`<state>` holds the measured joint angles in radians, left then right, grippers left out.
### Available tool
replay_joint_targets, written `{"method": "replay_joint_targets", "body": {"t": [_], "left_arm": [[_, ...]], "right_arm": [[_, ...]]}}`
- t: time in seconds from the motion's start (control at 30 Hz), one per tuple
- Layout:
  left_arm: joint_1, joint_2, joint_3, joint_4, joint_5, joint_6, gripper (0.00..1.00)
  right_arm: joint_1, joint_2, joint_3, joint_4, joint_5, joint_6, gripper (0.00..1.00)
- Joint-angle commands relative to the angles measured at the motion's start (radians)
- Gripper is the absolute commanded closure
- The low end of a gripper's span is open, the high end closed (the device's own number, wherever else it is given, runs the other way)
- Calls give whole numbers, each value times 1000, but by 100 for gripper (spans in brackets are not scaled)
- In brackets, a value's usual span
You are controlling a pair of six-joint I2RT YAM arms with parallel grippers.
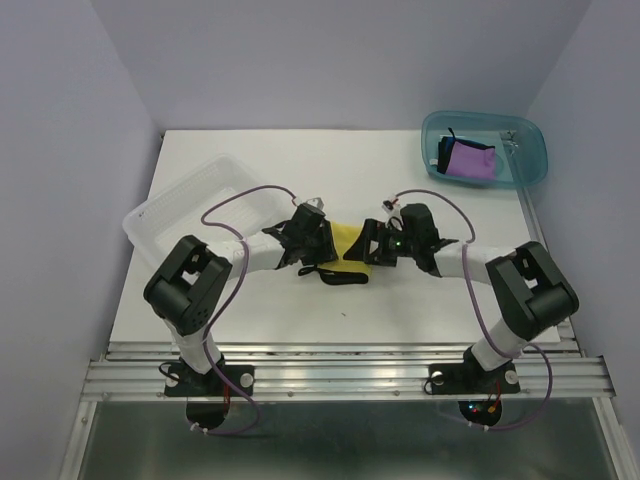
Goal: Fold and stack the towels
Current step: Smooth out wrinkles on the folded towel, then neatly place the folded towel into the bin
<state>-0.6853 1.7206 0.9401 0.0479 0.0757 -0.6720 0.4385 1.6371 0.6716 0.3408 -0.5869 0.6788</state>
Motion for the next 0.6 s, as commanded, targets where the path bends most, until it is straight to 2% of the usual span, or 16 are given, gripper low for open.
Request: {"method": "replay_joint_targets", "body": {"t": [0.0, 0.07, 0.1, 0.17, 0.3, 0.37, 0.43, 0.53, 0.57], "left_arm": [[0, -72, -18, -5, -14, 37, 47], [1, -81, -15, -8, -20, 40, 46], [0, -85, -12, -10, -13, 45, 46], [-5, -104, -4, -13, -5, 57, 44], [-17, -138, 29, -46, -4, 66, 43], [-23, -168, 19, -77, -7, 60, 43], [-25, -217, -3, -88, -26, 52, 43], [-23, -286, -24, -153, -104, 37, 30], [-23, -302, -18, -219, -132, 37, 29]], "right_arm": [[0, -94, 184, -261, 142, -325, 0], [0, -103, 294, -375, 215, -439, 0], [-1, -97, 331, -402, 234, -566, 0], [-4, -74, 454, -483, 254, -668, 0], [-6, 27, 652, -597, 181, -966, 0], [-6, 102, 767, -729, 119, -1065, 0], [-6, 144, 813, -786, 90, -1160, 0], [-4, 248, 893, -833, 102, -1217, 0], [-3, 268, 914, -877, 104, -1229, 0]]}}
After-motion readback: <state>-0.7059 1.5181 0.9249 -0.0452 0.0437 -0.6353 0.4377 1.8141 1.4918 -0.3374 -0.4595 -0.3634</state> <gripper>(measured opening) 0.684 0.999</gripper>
